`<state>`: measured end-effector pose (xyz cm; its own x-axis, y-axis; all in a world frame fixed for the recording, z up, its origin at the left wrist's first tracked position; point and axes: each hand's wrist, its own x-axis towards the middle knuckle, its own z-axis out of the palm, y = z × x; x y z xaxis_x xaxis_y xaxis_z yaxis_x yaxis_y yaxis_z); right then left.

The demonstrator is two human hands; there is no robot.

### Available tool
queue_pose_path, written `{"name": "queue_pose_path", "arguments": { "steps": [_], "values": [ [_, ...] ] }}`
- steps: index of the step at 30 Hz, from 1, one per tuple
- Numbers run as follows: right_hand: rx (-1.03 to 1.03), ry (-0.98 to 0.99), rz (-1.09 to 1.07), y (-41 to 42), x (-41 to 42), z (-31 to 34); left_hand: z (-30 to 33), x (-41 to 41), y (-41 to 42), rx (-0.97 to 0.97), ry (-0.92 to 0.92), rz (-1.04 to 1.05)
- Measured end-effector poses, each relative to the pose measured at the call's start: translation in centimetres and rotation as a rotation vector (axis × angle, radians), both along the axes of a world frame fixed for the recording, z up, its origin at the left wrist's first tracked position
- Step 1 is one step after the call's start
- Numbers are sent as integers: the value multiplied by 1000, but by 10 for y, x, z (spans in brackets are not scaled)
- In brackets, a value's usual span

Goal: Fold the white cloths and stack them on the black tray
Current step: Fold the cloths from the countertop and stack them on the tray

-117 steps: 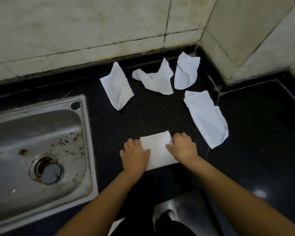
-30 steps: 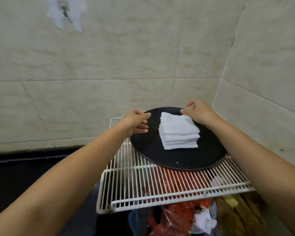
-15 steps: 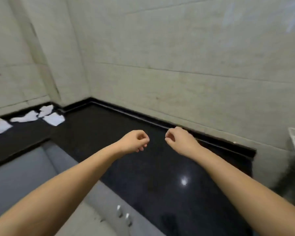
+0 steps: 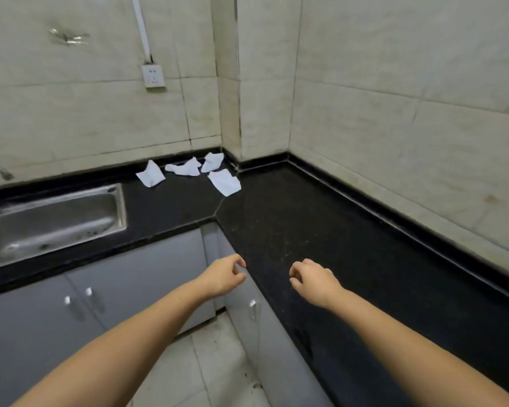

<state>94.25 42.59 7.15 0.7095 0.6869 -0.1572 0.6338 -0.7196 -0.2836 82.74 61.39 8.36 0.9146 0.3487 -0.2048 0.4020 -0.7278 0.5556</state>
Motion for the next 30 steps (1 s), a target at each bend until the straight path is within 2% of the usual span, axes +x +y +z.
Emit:
{"name": "queue_pose_path", "arguments": {
  "steps": [5, 11, 15, 19, 24, 27, 30],
  "values": [
    [-3, 37, 22, 98, 76, -12, -1, 77, 85, 22, 75, 11],
    [-66, 77, 74, 202, 143, -21, -19, 144, 177, 42, 74, 40],
    [-69, 70, 10, 270, 194, -42, -45, 206, 230, 32, 80, 24],
    [-94, 37, -41, 339, 251, -64, -74, 274, 291, 90, 77, -89],
    [-126, -19, -75, 412, 307, -79, -94, 343, 353, 306, 43, -249],
    [-177, -83, -15, 436, 329, -88, -108, 373, 369, 399, 13, -330],
    [-266, -124, 67, 447, 344, -96, -125, 383, 374, 416, 64, -382]
  ]
}}
